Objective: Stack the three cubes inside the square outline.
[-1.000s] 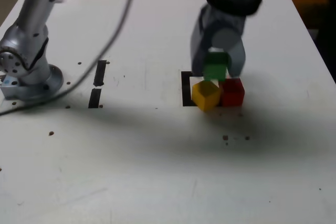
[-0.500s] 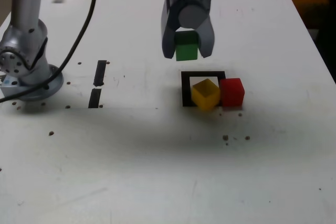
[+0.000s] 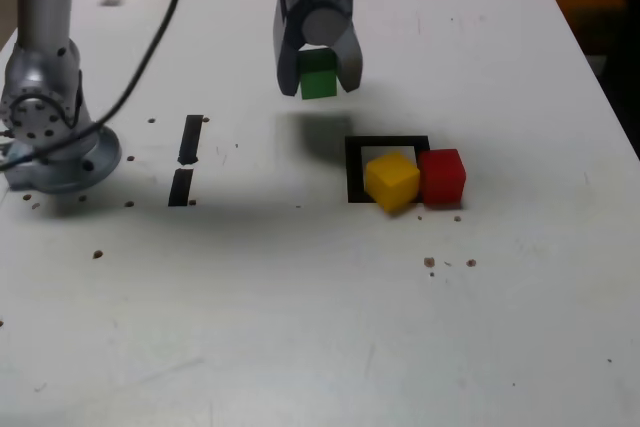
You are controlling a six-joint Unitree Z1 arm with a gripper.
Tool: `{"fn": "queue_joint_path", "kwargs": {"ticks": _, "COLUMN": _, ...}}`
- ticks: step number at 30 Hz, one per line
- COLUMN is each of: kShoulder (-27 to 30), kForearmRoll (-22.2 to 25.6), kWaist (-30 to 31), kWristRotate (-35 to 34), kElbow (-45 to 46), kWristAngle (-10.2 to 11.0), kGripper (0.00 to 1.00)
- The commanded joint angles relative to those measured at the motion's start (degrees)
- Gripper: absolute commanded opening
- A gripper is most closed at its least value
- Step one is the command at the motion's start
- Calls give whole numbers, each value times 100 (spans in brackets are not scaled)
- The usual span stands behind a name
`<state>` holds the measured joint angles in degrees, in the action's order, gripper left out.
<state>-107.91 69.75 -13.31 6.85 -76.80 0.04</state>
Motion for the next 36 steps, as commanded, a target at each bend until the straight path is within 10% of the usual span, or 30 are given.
{"fn": "queue_joint_path", "kwargs": {"ticks": 1, "kShoulder": -18, "kForearmRoll": -46, "kWaist": -121, "kWristRotate": 130, "kElbow": 25, "kWristAngle": 4, "kGripper": 28}}
{"fn": "queue_joint_path", "kwargs": {"ticks": 11, "kShoulder": -329, "kForearmRoll": -315, "kWaist": -313, "kWristRotate": 469, "kElbow": 50, "kWristAngle": -86, "kGripper": 35}}
{"fn": "queue_joint_path", "kwargs": {"ticks": 25, "kShoulder": -357, "kForearmRoll": -725, "kWaist": -383, "kWristRotate": 709, "kElbow": 356, "kWristAngle": -212, "kGripper": 81}}
{"fn": "queue_joint_path", "kwargs": {"ticks": 36, "kShoulder": 86, "kForearmRoll": -733, "kWaist": -108, "kWristRotate": 598, "kElbow": 376, "kWristAngle": -200, "kGripper": 82}}
